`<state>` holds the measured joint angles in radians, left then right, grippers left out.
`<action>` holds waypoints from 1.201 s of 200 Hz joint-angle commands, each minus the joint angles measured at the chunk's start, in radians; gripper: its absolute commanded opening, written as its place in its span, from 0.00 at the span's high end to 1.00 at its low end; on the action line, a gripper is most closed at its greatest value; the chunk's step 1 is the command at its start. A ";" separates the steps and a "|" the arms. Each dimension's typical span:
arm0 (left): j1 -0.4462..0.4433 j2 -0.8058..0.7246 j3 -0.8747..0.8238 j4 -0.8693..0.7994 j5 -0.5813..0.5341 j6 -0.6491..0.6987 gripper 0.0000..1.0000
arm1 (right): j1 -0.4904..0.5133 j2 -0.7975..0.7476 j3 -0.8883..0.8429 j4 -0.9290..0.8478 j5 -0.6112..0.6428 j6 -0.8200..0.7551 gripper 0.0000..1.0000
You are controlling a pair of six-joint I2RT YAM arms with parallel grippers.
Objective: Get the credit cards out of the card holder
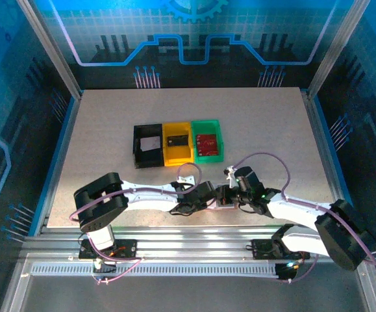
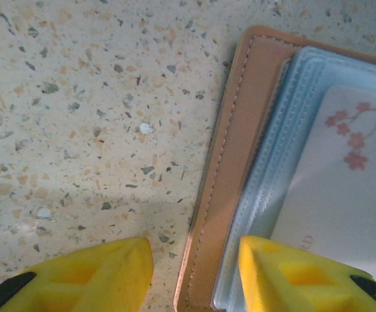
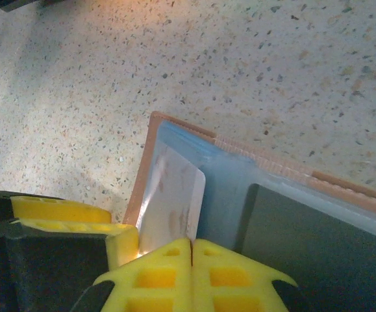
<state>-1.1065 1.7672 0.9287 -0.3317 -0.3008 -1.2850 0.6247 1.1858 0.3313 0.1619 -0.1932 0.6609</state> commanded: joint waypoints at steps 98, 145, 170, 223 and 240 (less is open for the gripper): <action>-0.018 0.212 -0.098 0.231 0.204 -0.058 0.57 | -0.079 -0.179 -0.017 -0.178 -0.071 -0.044 1.00; -0.017 0.187 -0.109 0.241 0.203 -0.062 0.57 | -0.102 -0.278 0.002 -0.285 -0.071 -0.052 1.00; -0.015 0.148 -0.117 0.231 0.190 -0.058 0.57 | -0.124 -0.334 0.016 -0.334 -0.080 -0.050 1.00; 0.009 -0.045 -0.178 0.212 0.120 -0.045 0.56 | -0.166 -0.426 0.074 -0.418 -0.109 -0.039 1.00; 0.011 -0.142 -0.210 0.221 0.082 -0.036 0.56 | -0.178 -0.454 0.091 -0.430 -0.126 -0.022 1.00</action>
<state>-1.0981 1.6512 0.7982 -0.1635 -0.2890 -1.3094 0.4702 0.7689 0.3733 -0.2142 -0.2768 0.6277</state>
